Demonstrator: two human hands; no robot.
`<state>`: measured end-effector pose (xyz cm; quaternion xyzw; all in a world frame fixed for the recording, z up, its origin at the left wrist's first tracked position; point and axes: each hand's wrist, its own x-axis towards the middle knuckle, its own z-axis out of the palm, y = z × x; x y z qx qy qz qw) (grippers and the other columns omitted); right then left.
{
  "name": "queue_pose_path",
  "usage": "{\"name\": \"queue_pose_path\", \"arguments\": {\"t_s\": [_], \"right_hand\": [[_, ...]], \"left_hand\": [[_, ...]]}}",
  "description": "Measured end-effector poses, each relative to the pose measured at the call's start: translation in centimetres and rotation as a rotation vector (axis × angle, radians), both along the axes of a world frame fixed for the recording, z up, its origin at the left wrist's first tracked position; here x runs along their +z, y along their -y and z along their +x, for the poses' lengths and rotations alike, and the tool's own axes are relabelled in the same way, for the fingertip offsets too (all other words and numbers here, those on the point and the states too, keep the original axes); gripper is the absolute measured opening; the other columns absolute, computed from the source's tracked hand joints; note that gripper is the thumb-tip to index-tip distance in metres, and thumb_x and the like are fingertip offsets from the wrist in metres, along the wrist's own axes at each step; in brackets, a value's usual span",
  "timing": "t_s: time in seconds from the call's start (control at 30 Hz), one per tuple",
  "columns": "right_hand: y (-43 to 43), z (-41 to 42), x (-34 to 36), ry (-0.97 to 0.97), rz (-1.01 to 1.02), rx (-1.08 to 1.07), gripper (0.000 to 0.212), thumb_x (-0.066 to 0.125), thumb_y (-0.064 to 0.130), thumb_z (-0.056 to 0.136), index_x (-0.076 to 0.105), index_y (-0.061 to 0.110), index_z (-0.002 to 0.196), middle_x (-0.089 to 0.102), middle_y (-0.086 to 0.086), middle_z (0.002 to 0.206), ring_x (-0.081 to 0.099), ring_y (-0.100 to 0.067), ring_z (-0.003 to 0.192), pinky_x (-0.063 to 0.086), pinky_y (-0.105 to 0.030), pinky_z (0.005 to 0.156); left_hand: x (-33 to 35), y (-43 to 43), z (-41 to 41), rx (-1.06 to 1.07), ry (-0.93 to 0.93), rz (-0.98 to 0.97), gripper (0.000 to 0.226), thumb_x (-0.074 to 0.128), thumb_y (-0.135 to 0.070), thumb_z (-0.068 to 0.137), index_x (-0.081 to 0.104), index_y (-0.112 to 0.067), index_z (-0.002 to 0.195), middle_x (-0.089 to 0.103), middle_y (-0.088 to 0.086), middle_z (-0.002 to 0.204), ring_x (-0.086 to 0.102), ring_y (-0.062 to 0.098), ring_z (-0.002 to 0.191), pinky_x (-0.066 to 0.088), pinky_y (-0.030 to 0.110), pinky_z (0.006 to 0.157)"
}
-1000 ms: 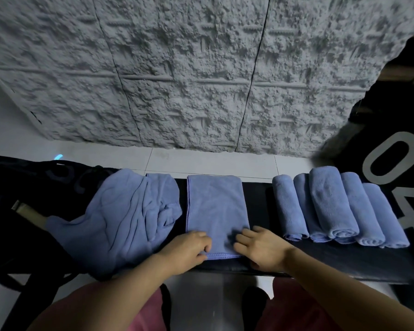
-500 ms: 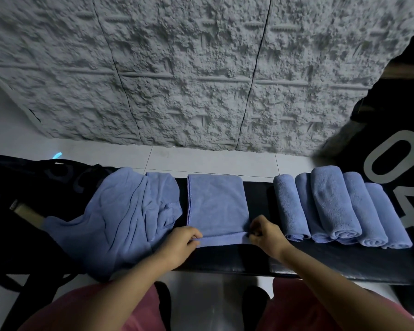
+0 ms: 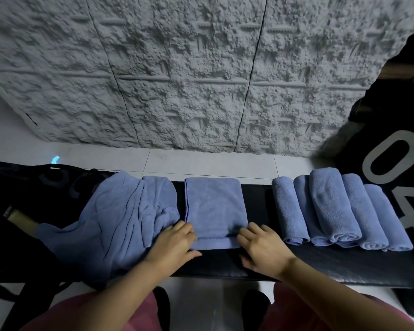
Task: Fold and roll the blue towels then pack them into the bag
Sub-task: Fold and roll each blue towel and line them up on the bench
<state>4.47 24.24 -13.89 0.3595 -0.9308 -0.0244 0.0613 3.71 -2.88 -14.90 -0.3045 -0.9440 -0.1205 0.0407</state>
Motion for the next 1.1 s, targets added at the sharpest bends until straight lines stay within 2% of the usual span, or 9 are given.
{"name": "queue_pose_path", "arguments": {"t_s": [0.17, 0.3, 0.47, 0.57, 0.67, 0.83, 0.9, 1.0, 1.1], "right_hand": [[0.1, -0.3, -0.7, 0.036, -0.035, -0.166, 0.035, 0.068, 0.016, 0.055, 0.051, 0.021, 0.086, 0.054, 0.005, 0.085, 0.049, -0.019, 0.075, 0.041, -0.030, 0.054], [-0.1, -0.5, -0.2, 0.317, -0.355, -0.494, 0.022, 0.061, 0.023, 0.082, 0.056, 0.025, 0.104, 0.055, 0.010, 0.089, 0.050, -0.017, 0.091, 0.046, -0.030, 0.065], [-0.7, -1.5, -0.4, 0.663, -0.665, -0.754, 0.017, 0.061, 0.028, 0.088, 0.048, 0.025, 0.099, 0.063, 0.004, 0.094, 0.056, -0.015, 0.092, 0.049, -0.033, 0.079], [-0.3, -1.7, -0.3, 0.791, -0.742, -0.813, 0.018, 0.063, 0.022, 0.088, 0.046, 0.019, 0.096, 0.062, -0.003, 0.087, 0.057, -0.016, 0.077, 0.047, -0.026, 0.070], [0.2, -1.5, -0.4, 0.676, -0.618, -0.758, 0.020, 0.063, 0.026, 0.086, 0.045, 0.021, 0.095, 0.057, 0.000, 0.088, 0.051, -0.018, 0.081, 0.042, -0.027, 0.067], [0.6, -1.0, 0.0, 0.104, -0.313, -0.367, 0.023, 0.071, 0.008, 0.071, 0.058, 0.022, 0.082, 0.054, 0.011, 0.082, 0.048, -0.017, 0.076, 0.037, -0.025, 0.050], [0.5, -0.8, -0.3, -0.008, -0.243, -0.270, 0.018, 0.073, 0.012, 0.070, 0.060, 0.021, 0.080, 0.058, 0.010, 0.081, 0.051, -0.019, 0.073, 0.042, -0.028, 0.051], [0.2, -0.4, -0.8, -0.053, -0.159, -0.202, 0.017, 0.063, 0.031, 0.076, 0.061, 0.019, 0.088, 0.060, 0.006, 0.089, 0.053, -0.022, 0.077, 0.043, -0.033, 0.056], [0.3, -0.3, -1.1, -0.022, -0.110, -0.230, 0.036, 0.069, 0.027, 0.066, 0.059, 0.020, 0.100, 0.061, 0.005, 0.097, 0.053, -0.022, 0.082, 0.044, -0.033, 0.060]], "left_hand": [[-0.2, 0.2, 0.3, 0.152, 0.092, 0.087, 0.025, 0.081, -0.025, 0.064, 0.068, -0.026, 0.085, 0.062, -0.017, 0.086, 0.052, 0.003, 0.080, 0.050, 0.017, 0.063], [0.0, -0.4, 0.1, 0.348, 0.236, 0.240, 0.014, 0.058, -0.023, 0.088, 0.064, -0.020, 0.100, 0.064, -0.006, 0.093, 0.057, 0.012, 0.090, 0.049, 0.026, 0.078], [-0.1, -0.8, -0.5, 0.497, 0.409, 0.340, 0.010, 0.054, -0.026, 0.090, 0.047, -0.023, 0.097, 0.063, 0.000, 0.084, 0.061, 0.016, 0.077, 0.052, 0.038, 0.074], [0.1, -1.1, -0.7, 0.537, 0.490, 0.328, 0.010, 0.052, -0.024, 0.090, 0.043, -0.021, 0.092, 0.061, 0.000, 0.073, 0.060, 0.017, 0.068, 0.053, 0.038, 0.069], [-0.1, -1.4, -0.9, 0.525, 0.344, 0.222, 0.011, 0.055, -0.023, 0.088, 0.046, -0.017, 0.091, 0.060, 0.000, 0.074, 0.060, 0.019, 0.072, 0.052, 0.039, 0.069], [-0.6, -1.2, -1.0, 0.237, -0.079, -0.022, 0.026, 0.080, -0.012, 0.063, 0.057, -0.020, 0.070, 0.055, -0.005, 0.077, 0.053, 0.018, 0.071, 0.050, 0.031, 0.059], [-1.0, -0.8, -1.0, 0.153, -0.178, -0.054, 0.020, 0.080, -0.020, 0.067, 0.060, -0.022, 0.070, 0.055, -0.007, 0.078, 0.050, 0.016, 0.073, 0.049, 0.030, 0.060], [-0.9, -0.3, -0.4, 0.097, -0.165, -0.058, 0.028, 0.067, -0.050, 0.075, 0.065, -0.023, 0.082, 0.056, -0.009, 0.085, 0.051, 0.014, 0.077, 0.050, 0.030, 0.065], [-0.8, -0.3, -0.1, 0.133, -0.088, -0.028, 0.039, 0.080, -0.041, 0.063, 0.066, -0.024, 0.095, 0.056, -0.011, 0.094, 0.050, 0.012, 0.085, 0.052, 0.028, 0.071]]}}
